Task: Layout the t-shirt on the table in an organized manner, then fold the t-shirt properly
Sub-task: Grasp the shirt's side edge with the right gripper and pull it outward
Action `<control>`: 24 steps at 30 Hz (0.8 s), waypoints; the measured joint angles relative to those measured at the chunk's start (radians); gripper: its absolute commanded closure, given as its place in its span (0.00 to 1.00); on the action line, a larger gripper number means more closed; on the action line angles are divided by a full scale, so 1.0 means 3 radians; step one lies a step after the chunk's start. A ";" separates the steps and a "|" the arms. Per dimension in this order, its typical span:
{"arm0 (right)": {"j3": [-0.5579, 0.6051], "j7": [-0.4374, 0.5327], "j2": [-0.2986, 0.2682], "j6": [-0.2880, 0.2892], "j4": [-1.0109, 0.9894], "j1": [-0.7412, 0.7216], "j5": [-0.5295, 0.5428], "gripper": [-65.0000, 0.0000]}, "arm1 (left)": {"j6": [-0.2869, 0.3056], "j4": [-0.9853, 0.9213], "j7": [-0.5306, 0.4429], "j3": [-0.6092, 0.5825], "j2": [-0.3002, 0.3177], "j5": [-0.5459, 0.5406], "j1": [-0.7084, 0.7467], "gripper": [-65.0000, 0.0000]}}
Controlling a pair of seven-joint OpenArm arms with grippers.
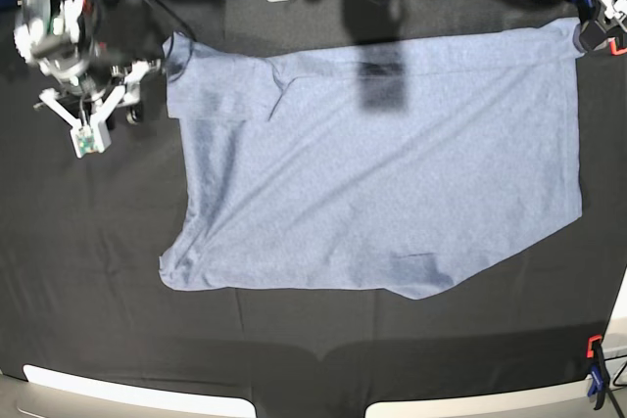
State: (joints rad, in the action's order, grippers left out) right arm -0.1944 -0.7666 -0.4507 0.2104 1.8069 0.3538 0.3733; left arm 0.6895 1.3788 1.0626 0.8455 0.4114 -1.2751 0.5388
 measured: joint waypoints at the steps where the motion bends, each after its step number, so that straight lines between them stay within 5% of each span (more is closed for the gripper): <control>1: -0.0003 -0.0006 0.0029 0.0006 -0.0120 -0.0136 0.0025 0.66 | 0.0000 0.0000 0.0000 0.0000 -0.0001 -0.0001 0.0000 0.64; 5: -0.0010 0.0009 0.0164 0.0058 -0.0547 -0.0628 0.0165 0.66 | 0.0000 0.0000 -0.0010 0.0000 0.0000 0.0000 -0.0008 0.64; 11: -0.0014 -0.0093 0.0380 0.0657 -0.1372 -0.1174 0.0460 0.58 | 0.0000 0.0000 -0.0024 0.0000 -0.0003 0.0000 -0.0006 0.64; 24: -0.0015 -0.0437 0.0777 0.0795 -0.2004 -0.1827 0.0486 0.56 | -0.0001 0.0000 -0.0024 0.0000 -0.0004 0.0001 -0.0005 0.64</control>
State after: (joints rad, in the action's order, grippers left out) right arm -0.1989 -0.8978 -0.2176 0.4488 1.2057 -0.1944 0.5190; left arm 0.6891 1.3788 1.0554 0.8455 0.4103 -1.2747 0.5373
